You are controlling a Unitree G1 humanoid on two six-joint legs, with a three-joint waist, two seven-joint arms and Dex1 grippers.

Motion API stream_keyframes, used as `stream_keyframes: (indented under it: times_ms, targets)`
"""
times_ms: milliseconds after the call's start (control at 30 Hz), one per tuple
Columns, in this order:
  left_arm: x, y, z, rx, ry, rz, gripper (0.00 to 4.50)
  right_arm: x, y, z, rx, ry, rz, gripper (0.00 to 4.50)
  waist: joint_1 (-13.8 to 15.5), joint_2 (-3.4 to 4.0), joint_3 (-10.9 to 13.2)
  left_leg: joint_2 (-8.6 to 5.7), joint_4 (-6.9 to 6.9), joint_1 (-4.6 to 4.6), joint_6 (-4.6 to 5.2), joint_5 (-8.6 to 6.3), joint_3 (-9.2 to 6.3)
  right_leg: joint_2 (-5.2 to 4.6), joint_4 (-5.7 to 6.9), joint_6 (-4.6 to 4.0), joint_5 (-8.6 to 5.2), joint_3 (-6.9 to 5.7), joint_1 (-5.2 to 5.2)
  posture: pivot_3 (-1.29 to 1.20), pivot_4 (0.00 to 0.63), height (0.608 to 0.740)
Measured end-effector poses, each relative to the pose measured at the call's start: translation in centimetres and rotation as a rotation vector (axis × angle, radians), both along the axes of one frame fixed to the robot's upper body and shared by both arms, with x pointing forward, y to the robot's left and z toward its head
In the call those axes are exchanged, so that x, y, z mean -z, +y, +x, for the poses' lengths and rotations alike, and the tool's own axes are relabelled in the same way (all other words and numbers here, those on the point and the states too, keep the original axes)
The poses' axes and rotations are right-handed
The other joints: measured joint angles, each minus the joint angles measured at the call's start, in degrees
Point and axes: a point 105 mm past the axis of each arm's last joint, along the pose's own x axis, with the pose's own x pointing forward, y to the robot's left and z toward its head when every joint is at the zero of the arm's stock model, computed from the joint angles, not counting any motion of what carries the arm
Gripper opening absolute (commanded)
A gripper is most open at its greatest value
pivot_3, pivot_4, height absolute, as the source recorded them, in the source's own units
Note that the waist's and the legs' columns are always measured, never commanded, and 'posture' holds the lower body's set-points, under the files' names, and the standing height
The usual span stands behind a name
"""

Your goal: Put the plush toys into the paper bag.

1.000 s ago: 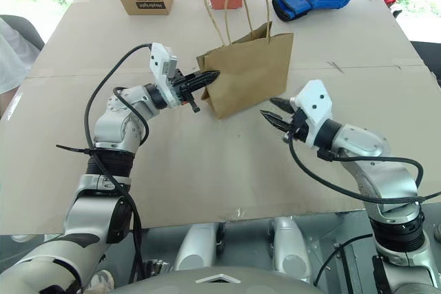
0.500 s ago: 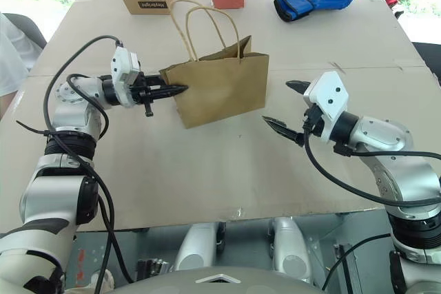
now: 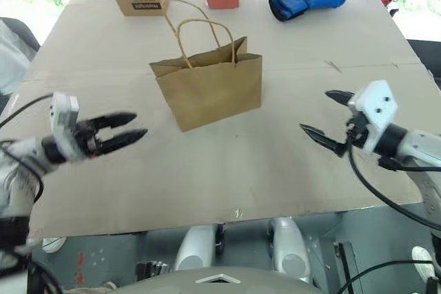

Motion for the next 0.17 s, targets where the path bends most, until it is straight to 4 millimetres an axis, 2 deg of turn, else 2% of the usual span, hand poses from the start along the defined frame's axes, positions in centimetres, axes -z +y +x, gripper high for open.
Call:
stream_keyframes:
  times_ms: [167]
  targets:
    - [0.7, -0.7, -1.9, -0.088, 0.004, -0.026, 3.88, 1.2, -1.9, -0.7, 0.023, 0.039, -0.018, 4.5, 0.63, 0.07, -0.06, 0.0, 0.17, 0.04, -0.25, -0.15, 0.09, -0.07, -0.07, 0.01, 0.0, 0.0, 0.05, 0.0, 0.15, 0.714]
